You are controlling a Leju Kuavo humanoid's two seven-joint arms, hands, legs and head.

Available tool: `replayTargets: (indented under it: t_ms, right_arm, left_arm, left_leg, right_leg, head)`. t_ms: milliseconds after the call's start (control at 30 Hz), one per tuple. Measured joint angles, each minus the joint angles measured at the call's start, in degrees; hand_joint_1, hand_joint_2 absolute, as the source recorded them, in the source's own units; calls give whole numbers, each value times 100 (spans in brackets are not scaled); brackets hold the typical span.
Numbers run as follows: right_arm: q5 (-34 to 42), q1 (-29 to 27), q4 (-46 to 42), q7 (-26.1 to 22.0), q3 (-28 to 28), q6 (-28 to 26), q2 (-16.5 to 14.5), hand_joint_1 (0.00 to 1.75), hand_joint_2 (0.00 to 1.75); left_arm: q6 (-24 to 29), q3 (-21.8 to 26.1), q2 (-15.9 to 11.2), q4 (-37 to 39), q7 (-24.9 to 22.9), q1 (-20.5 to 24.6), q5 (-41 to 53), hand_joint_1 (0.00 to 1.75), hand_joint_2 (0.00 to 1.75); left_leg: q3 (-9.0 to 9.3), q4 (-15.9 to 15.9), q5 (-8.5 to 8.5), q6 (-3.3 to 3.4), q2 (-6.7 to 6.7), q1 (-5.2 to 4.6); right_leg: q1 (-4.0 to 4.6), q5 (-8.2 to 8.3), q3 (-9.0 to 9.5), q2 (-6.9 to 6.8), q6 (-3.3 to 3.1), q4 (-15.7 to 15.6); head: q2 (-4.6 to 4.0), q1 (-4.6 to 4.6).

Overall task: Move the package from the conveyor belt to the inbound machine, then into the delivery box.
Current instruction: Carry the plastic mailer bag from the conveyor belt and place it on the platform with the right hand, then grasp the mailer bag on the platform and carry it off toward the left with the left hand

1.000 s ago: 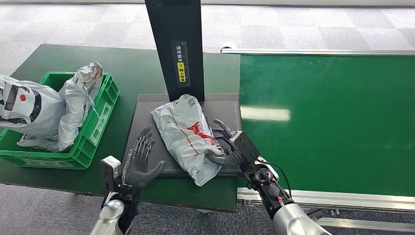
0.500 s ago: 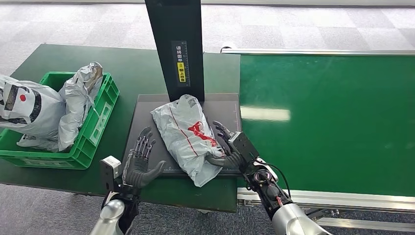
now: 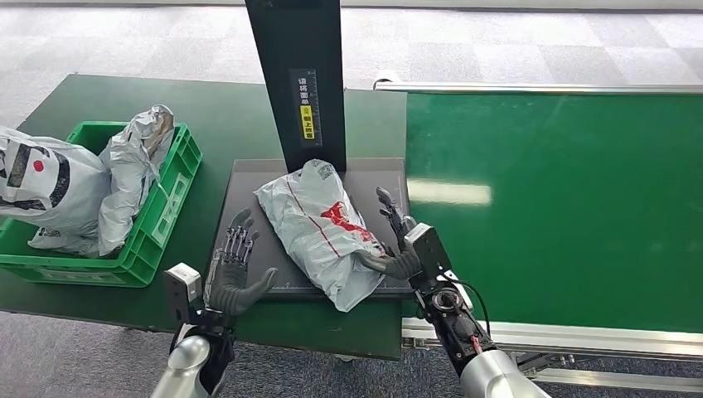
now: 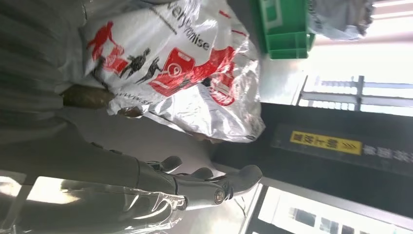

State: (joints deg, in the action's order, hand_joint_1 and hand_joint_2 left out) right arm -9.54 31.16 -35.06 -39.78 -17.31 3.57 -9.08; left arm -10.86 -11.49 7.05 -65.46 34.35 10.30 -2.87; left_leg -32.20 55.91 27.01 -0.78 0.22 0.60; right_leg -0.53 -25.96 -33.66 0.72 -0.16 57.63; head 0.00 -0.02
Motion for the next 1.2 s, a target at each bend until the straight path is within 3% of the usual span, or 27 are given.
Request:
replayTargets:
  t_ms: [100,133,267,467,733,800,967,1200]
  right_arm:
    - [492,-319,-572,-20,77,276,13,0,0]
    - [672,-481,-866,-24,114,361,20,0,0]
    - [996,-1264,-2318,-13,336,435,39,0,175]
    - [986,-2071,-3848,73,777,512,-2,0,175]
    - [896,-2490,-4693,-21,1120,618,-142,0,175]
    - [900,-2490,-4786,-21,1172,632,-171,0,175]
    - [802,-2487,-4970,39,1293,761,-256,0,175]
    - [749,-2493,-5046,68,1411,836,-310,0,175]
  left_arm:
    - [146,-117,6,-92,96,78,182,0,175]
    - [233,-181,19,-128,100,144,278,0,175]
    - [627,-543,174,-229,-192,607,547,0,175]
    - [958,-992,384,-212,-329,1145,981,0,175]
    - [1458,-1325,483,-165,-438,1357,1930,0,175]
    - [1593,-1398,525,-93,-729,1490,2292,0,175]
    - [1839,-1694,650,649,-2179,1963,3918,0,175]
    - [1929,-1776,792,1470,-2312,2200,4204,0,175]
  left_leg:
    - [-1,2,0,0,-11,0]
    - [-3,3,0,0,-18,0]
    - [-9,3,-1,2,-31,0]
    - [-10,4,-1,2,-23,-2]
    - [-11,3,-1,2,-22,0]
    - [-11,3,-3,4,-23,-1]
    - [-9,4,-5,6,-22,-3]
    - [-11,5,-4,6,-20,-2]
  right_leg:
    - [0,0,-2,-7,0,0]
    - [0,-1,-2,-14,1,-1]
    - [-1,-1,0,-32,1,-1]
    - [-3,0,-1,-29,2,-1]
    - [-1,-1,-4,-28,1,-1]
    - [-1,-1,-2,-29,2,-1]
    - [-4,2,2,-28,3,-1]
    - [-3,2,-4,-26,3,-1]
  head:
    - [-1,0]
    - [-1,0]
    - [0,0]
    - [0,0]
    - [0,-1]
    - [0,-1]
    - [0,0]
    - [0,-2]
